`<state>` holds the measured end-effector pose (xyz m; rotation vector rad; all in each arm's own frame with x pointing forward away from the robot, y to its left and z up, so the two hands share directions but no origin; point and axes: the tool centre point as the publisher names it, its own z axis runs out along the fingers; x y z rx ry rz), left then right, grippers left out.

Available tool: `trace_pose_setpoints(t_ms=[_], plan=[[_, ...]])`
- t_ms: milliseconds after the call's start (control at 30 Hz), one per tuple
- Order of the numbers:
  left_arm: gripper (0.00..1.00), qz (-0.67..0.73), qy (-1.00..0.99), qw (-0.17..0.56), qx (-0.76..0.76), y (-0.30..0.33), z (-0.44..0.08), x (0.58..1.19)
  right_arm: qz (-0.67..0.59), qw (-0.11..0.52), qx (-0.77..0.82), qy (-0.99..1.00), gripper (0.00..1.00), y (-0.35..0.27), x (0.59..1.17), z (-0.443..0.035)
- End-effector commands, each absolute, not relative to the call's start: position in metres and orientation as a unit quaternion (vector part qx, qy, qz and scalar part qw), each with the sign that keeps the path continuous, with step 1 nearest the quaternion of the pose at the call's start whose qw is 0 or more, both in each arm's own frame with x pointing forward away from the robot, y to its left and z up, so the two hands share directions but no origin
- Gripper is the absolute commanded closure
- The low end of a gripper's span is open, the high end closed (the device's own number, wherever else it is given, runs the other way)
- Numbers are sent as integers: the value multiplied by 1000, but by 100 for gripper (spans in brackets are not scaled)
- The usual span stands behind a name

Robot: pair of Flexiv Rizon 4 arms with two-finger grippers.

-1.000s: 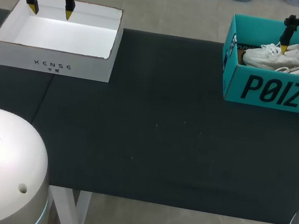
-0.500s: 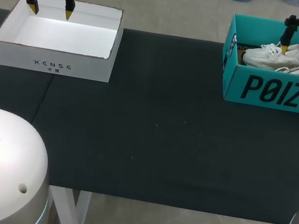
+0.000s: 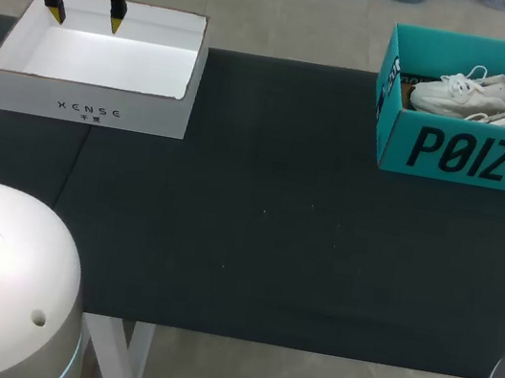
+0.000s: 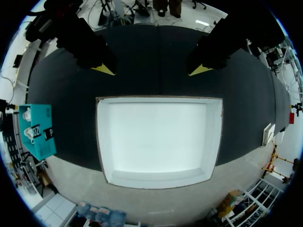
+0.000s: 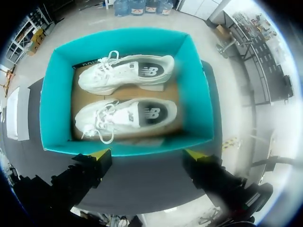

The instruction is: Take the shoe out of the shoebox, open the shoe tongue, remove and reinsert the insole, then place the shoe into the shoebox

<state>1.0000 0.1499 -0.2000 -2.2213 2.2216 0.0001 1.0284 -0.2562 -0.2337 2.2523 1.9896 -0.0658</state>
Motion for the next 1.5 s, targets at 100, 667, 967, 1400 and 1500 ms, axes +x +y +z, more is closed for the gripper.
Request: trace_pose_setpoints(t_ms=[100, 667, 967, 1400, 1500], plan=[[0, 0, 707, 0, -707, 150, -200, 1000, -13, 72, 741, 668, 0, -274, 1034, -258], [0, 0, 707, 0, -707, 150, -200, 1000, -10, 88, 721, 688, 0, -302, 1060, -292], [0, 0, 707, 0, -707, 150, -200, 1000, -13, 80, 721, 688, 0, -311, 1074, -311], [0, 0, 707, 0, -707, 150, -200, 1000, -19, 68, 722, 689, 0, -319, 1080, -331], [0, 0, 707, 0, -707, 150, -200, 1000, -18, 66, 722, 689, 0, -319, 1080, -333]])
